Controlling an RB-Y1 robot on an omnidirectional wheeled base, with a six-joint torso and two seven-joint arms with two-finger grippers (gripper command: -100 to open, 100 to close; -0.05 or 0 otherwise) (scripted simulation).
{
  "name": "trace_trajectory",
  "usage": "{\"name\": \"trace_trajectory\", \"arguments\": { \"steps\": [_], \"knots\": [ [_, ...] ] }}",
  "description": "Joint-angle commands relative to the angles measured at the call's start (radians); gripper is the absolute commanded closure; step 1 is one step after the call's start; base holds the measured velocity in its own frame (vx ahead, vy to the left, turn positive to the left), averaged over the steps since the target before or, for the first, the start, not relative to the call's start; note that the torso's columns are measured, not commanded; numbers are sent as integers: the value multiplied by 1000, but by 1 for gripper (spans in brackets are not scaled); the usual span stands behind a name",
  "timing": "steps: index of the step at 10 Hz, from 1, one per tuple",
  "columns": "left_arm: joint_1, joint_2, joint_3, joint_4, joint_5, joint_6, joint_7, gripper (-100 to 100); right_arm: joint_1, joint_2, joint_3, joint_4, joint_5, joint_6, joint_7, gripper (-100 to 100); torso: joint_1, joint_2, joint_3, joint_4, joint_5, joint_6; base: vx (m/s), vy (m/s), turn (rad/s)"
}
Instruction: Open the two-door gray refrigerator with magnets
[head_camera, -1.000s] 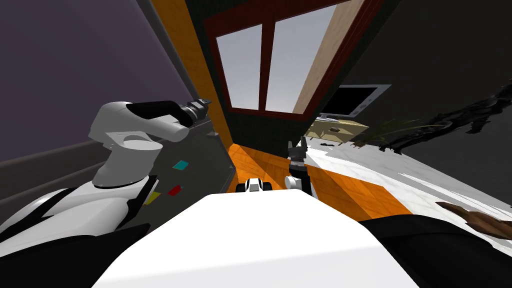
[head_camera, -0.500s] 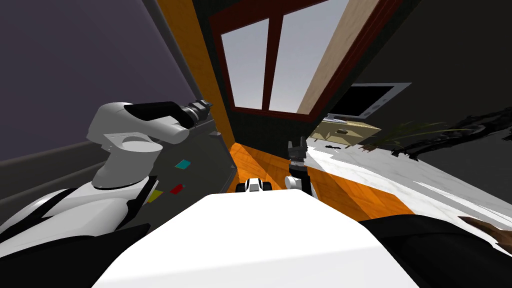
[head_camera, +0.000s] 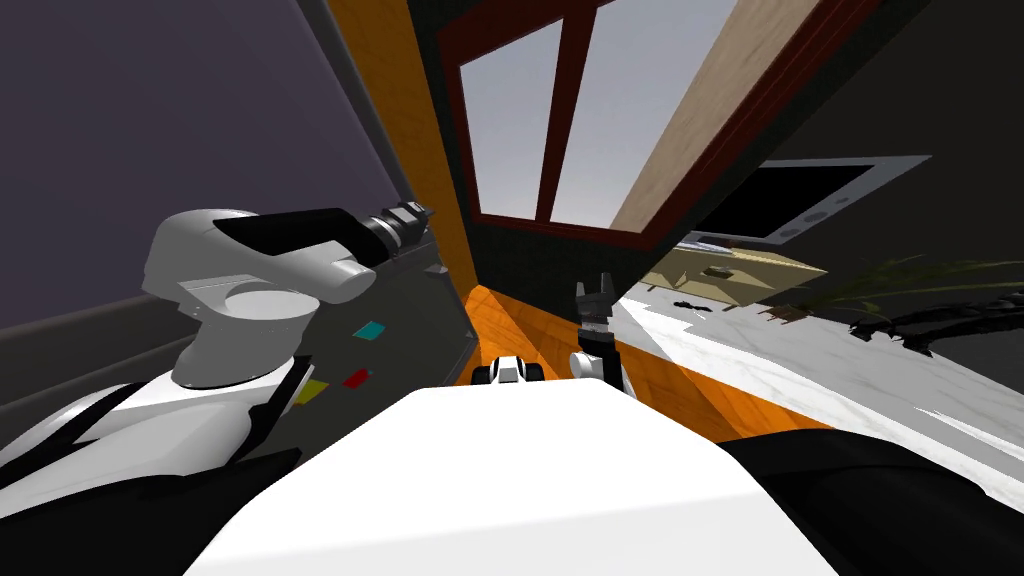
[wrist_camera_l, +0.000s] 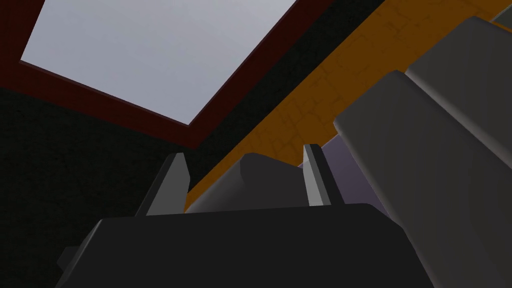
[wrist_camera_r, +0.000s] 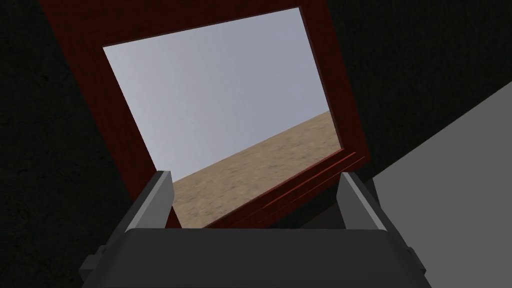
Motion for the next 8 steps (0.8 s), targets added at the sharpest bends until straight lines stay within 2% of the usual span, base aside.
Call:
{"name": "trace_trajectory", "arguments": {
  "steps": [1, 2, 3, 8],
  "knots": [
    [3, 4, 4, -25, 15, 8, 6, 100, 0, 0, 0, 0, 0, 0, 0, 0, 1, 1, 1, 1, 0, -1, 39, -11, 28],
    [-2, 10, 9, -72, 54, 8, 16, 100, 0, 0, 0, 0, 0, 0, 0, 0, 0, 2, 1, 0, 0, 2, -185, -101, -153],
    [-2, 10, 9, -72, 54, 8, 16, 100, -1, 0, 0, 0, 0, 0, 0, 0, -9, 9, 5, 2, -3, 5, -274, -57, -108],
    [-17, 25, 21, -179, 147, 3, 39, 100, -1, 0, 0, 0, 0, 0, 0, 0, -5, 11, 5, 12, -5, 1, -271, -114, -120]
  ]
}}
